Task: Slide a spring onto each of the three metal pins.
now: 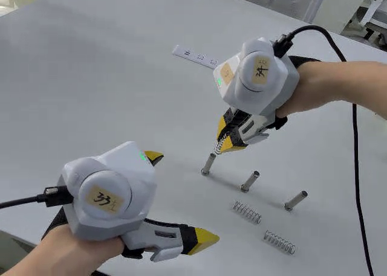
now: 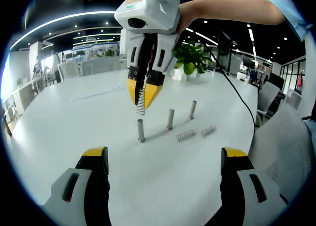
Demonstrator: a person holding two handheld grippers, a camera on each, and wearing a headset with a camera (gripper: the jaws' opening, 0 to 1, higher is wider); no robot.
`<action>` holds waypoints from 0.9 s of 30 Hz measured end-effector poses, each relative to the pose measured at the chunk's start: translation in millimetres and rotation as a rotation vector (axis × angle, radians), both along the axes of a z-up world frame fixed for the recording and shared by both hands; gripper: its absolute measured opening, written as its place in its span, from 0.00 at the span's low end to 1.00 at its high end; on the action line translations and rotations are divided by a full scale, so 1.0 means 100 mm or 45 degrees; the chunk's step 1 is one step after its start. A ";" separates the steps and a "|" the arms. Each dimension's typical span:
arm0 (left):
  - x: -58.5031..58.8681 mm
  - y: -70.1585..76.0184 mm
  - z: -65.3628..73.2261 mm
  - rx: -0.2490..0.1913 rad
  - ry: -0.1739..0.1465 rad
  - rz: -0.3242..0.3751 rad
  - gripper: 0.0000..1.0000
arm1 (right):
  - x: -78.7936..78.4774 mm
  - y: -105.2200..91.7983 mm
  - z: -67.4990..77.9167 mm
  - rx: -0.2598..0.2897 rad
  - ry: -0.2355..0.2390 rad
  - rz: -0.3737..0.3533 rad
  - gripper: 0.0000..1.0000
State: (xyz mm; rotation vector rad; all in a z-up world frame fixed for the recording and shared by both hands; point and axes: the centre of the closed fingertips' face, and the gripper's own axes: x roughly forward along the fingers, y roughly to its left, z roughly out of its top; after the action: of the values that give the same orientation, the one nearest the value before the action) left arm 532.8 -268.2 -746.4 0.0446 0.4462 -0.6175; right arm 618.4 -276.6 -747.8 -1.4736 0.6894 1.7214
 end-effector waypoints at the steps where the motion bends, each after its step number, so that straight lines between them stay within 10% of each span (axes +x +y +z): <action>1: 0.00 0.00 0.00 -0.001 -0.002 0.001 0.93 | 0.00 0.01 0.00 -0.002 0.002 -0.002 0.07; 27: -0.03 -0.03 -0.04 0.003 0.017 -0.016 0.92 | -0.06 0.00 -0.08 -0.056 0.019 0.016 0.07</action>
State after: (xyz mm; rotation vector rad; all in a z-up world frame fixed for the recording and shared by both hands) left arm 530.2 -271.3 -750.4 0.0455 0.4595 -0.6302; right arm 612.1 -276.9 -755.9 -1.4994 0.7315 1.7382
